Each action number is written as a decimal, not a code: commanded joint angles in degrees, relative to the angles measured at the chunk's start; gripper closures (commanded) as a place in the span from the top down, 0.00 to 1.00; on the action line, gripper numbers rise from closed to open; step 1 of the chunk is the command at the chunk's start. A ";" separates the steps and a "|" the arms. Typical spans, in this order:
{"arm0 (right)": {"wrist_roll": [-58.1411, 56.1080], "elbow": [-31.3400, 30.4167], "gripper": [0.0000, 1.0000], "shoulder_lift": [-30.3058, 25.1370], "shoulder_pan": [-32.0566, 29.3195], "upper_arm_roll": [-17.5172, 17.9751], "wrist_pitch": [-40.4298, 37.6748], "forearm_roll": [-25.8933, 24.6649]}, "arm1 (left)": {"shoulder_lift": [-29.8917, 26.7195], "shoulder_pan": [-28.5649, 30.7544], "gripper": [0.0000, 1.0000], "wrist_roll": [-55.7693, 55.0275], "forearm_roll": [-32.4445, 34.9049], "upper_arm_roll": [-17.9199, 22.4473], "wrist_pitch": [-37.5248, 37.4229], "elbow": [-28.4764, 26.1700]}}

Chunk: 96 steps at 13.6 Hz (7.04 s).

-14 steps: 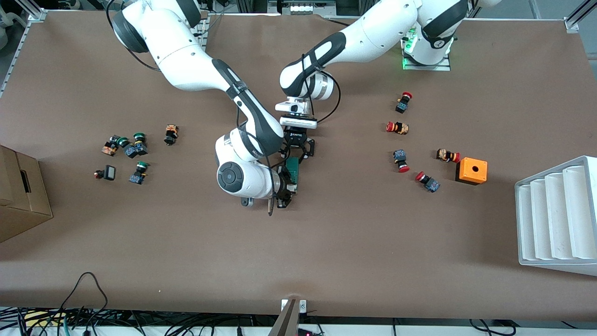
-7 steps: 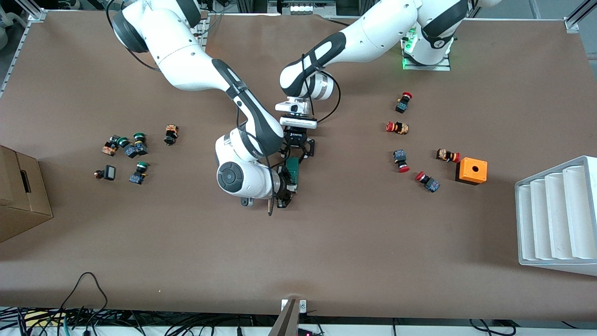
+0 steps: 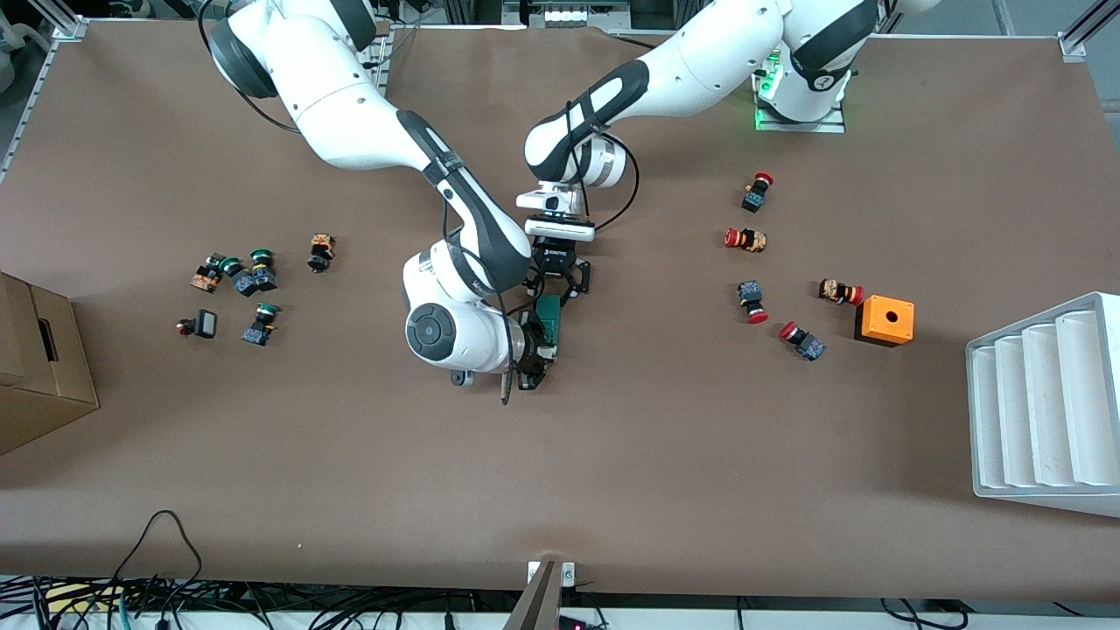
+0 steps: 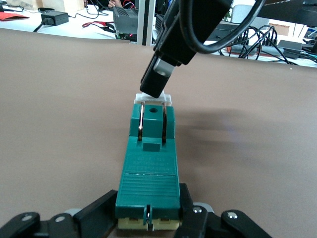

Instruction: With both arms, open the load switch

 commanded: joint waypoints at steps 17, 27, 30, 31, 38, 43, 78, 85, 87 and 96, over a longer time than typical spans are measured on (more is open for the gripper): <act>1.88 -8.55 0.25 -6.07 -0.40 2.33 0.55 -0.97 | 0.49 -0.29 0.23 -0.88 -0.78 0.49 -0.31 0.78; 1.26 -13.55 0.25 -9.84 -0.32 3.30 0.55 -1.68 | 0.49 -0.29 0.23 -0.88 -0.87 0.49 -0.31 0.78; 1.26 -13.82 0.25 -10.63 -0.40 3.30 0.37 -1.68 | 0.49 -0.29 0.23 -0.88 -0.87 0.49 -0.31 0.78; 1.26 -14.08 0.25 -10.98 -0.40 3.30 0.37 -1.68 | 0.49 -0.29 0.23 -0.88 -0.87 0.49 -0.31 0.78; 0.03 -18.56 0.25 -13.89 -0.40 4.09 0.46 -2.29 | 0.49 -0.29 0.23 -0.88 -0.87 0.49 -0.31 0.78; 0.03 -19.09 0.25 -14.06 -0.40 4.18 0.55 -2.47 | 0.49 -0.29 0.23 -0.88 -0.87 0.49 -0.40 0.78; 0.20 -26.12 0.23 -14.77 0.48 6.11 7.84 -6.68 | 0.58 -0.38 0.23 -1.14 -0.87 0.49 -0.84 0.69; 0.12 -25.60 0.28 -16.33 -0.57 6.02 7.32 -6.69 | 0.67 -0.38 0.23 -1.14 -0.87 0.49 -0.84 0.78; 0.29 -25.42 0.75 -19.32 -3.03 6.11 5.14 -6.25 | 0.67 -0.38 0.23 -1.14 -0.87 0.49 -0.84 0.69; -19.26 -25.51 0.99 -29.52 -13.40 6.11 -8.75 -6.59 | 0.23 -0.21 1.00 -0.62 -0.87 0.49 -0.84 0.69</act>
